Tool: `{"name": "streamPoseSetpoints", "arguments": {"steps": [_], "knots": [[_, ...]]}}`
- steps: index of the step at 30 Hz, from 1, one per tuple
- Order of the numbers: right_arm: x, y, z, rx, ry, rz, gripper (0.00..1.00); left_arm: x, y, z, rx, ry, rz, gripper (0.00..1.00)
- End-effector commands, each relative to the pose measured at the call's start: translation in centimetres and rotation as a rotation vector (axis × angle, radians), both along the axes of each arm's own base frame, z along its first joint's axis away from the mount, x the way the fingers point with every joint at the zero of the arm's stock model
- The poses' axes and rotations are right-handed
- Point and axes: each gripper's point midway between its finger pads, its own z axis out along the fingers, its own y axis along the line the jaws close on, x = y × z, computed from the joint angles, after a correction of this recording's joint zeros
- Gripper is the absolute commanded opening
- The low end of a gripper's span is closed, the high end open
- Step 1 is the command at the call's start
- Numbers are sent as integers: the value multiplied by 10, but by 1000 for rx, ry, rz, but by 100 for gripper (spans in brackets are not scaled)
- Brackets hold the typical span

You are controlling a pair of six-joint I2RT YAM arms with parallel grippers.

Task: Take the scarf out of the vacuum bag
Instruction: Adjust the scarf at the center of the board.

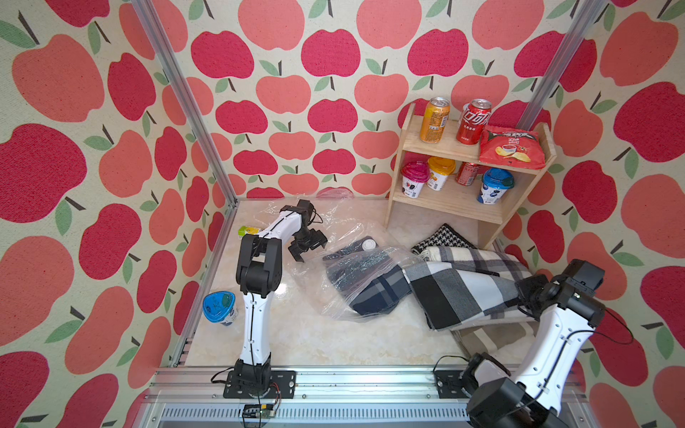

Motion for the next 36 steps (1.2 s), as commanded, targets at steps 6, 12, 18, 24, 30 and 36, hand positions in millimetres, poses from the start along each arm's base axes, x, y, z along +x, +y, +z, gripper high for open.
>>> {"name": "streamPoseSetpoints", "arguments": {"steps": [6, 12, 18, 24, 30, 36], "knots": [[-23, 14, -21, 94, 60, -99, 88, -26, 13, -51, 42, 135, -12, 98], [-4, 13, 13, 32, -99, -48, 100, -26, 13, -53, 43, 137, -13, 98], [30, 13, 20, 146, -233, -64, 100, -27, 13, -53, 47, 140, -15, 98], [18, 6, -15, 278, 3, -276, 100, -26, 14, -51, 48, 136, -13, 98], [13, 7, -28, 371, 76, -435, 100, -24, 9, -53, 28, 138, -10, 98], [33, 2, -29, 399, 105, -474, 100, -24, 9, -54, 23, 138, -13, 98]]}}
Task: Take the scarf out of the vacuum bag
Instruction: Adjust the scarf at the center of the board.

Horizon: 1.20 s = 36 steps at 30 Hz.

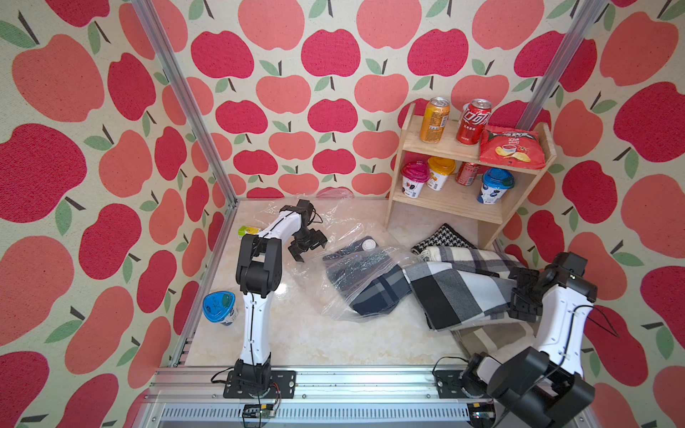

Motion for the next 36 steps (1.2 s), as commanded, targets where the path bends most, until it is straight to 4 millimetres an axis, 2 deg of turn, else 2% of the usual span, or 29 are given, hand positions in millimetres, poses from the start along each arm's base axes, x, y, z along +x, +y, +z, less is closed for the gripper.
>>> {"name": "streamPoseSetpoints", "arguments": {"steps": [1, 10, 12, 13, 15, 16, 18, 20, 21, 22, 24, 25, 26, 27, 28, 29, 30, 31, 32, 33, 36], "knots": [[9, -6, 1, 24, 44, -62, 100, -24, 10, -54, 27, 136, -13, 98], [49, -14, -31, 103, 98, -22, 100, -24, 8, -54, 22, 134, -14, 97], [54, -11, -37, 130, 96, -7, 86, -22, 9, -52, 25, 129, -15, 97], [57, -8, -37, 144, 80, 6, 75, -22, 9, -51, 26, 128, -17, 97], [60, -2, -33, 152, 40, 24, 20, -22, 8, -50, 27, 126, -21, 97], [58, 1, -29, 146, 28, 34, 2, -22, 9, -51, 28, 127, -21, 97], [53, 5, -11, 99, 6, 56, 0, -22, 9, -50, 25, 127, -21, 97], [51, 7, 16, 13, -41, 70, 0, -23, 8, -51, 23, 129, -23, 97], [54, 8, 27, -10, -82, 77, 0, -23, 8, -52, 22, 130, -22, 97], [66, 10, 45, -38, -167, 111, 0, -23, 8, -51, 21, 127, -22, 97], [95, 15, 86, -103, -370, 226, 0, -24, 8, -52, 22, 130, -22, 97], [111, 21, 117, -165, -520, 328, 0, -24, 8, -52, 22, 128, -22, 97], [119, 34, 153, -264, -704, 458, 0, -24, 7, -51, 23, 126, -24, 97], [112, 42, 167, -357, -769, 506, 0, -24, 7, -51, 23, 127, -26, 97], [91, 40, 165, -435, -745, 453, 0, -25, 6, -52, 25, 126, -28, 97], [70, 35, 144, -439, -672, 381, 25, -25, 6, -52, 26, 124, -29, 97], [52, 29, 122, -418, -585, 329, 70, -26, 6, -54, 26, 127, -29, 97], [37, 26, 97, -384, -484, 311, 99, -27, 5, -55, 22, 129, -27, 97], [25, 23, 73, -349, -381, 295, 100, -27, 5, -56, 19, 132, -28, 97], [18, 24, 57, -307, -326, 287, 100, -27, 4, -56, 18, 136, -29, 97], [9, 26, 30, -213, -245, 239, 100, -25, 2, -54, 19, 133, -37, 97]]}}
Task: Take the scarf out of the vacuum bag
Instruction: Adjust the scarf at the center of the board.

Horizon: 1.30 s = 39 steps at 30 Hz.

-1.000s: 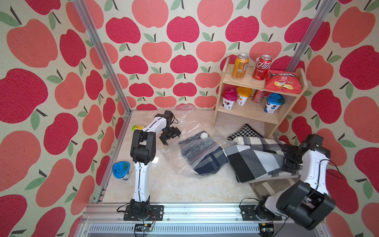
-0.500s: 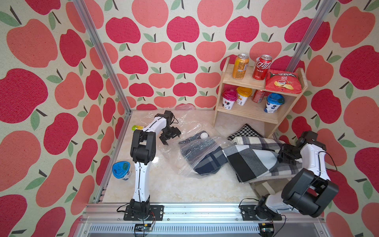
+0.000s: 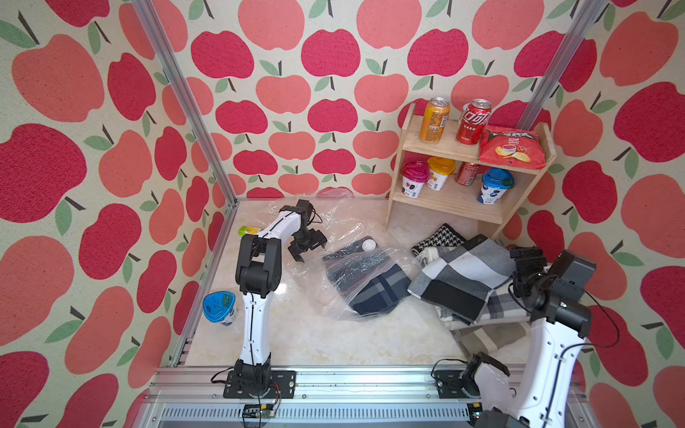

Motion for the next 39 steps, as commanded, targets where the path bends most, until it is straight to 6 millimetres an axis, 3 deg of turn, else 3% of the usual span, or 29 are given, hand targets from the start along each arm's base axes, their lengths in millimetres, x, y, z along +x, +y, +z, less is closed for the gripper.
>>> {"name": "streamPoseSetpoints", "arguments": {"steps": [1, 6, 11, 14, 24, 27, 31, 36, 39], "knots": [[-27, 0, -60, 116, 253, -82, 100, -24, 2, -53, 26, 128, -30, 97], [-25, -7, -46, 95, 287, -122, 100, -27, 5, -52, 32, 127, -29, 97], [1, -1, -29, 3, 275, 58, 100, -27, 4, -54, 25, 131, -27, 97], [5, 15, -38, -4, 325, 200, 100, -26, 3, -52, 25, 128, -30, 97], [-29, 54, -93, 77, 400, 390, 100, -17, -3, -28, 24, 46, -102, 97], [-40, 53, -97, 59, 442, 392, 100, -12, -5, -5, 56, -47, -156, 97], [-54, 49, -94, 12, 500, 397, 100, -5, -5, 47, 128, -226, -226, 98], [-67, 51, -106, 14, 555, 405, 100, -3, -10, 105, 156, -348, -277, 98], [-68, 53, -115, 22, 554, 421, 91, -12, -22, 141, 117, -422, -316, 98]]}}
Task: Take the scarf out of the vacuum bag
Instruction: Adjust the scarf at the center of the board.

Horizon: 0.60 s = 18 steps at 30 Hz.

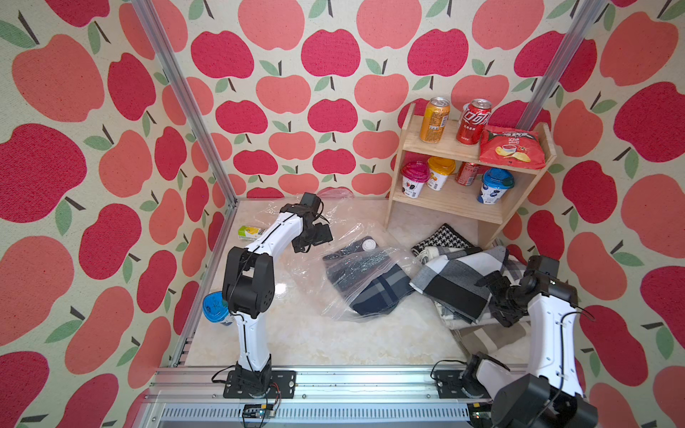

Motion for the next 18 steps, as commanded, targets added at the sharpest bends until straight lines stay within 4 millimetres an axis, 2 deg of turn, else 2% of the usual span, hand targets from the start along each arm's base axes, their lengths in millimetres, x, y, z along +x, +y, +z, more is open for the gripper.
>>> {"name": "streamPoseSetpoints", "arguments": {"steps": [1, 3, 6, 10, 12, 14, 18], "knots": [[-12, 5, -16, 13, 43, 35, 87, -6, -7, 48, 1, -109, -78, 98], [-11, 8, -25, 39, 46, 39, 79, -16, -21, 65, -49, -139, -137, 98], [-9, 10, -35, 52, 41, 50, 74, -36, -51, 88, -189, -180, -264, 98], [-7, 10, -43, 51, 28, 54, 67, -66, -82, 102, -257, -207, -434, 98], [-6, 11, -46, 69, 23, 57, 58, -81, -96, 101, -240, -208, -524, 98], [-3, 14, -46, 95, 6, 56, 42, -93, -109, 97, -209, -208, -605, 98], [4, 22, -33, 147, -56, 56, 15, -111, -122, 85, -187, -184, -686, 98]]}}
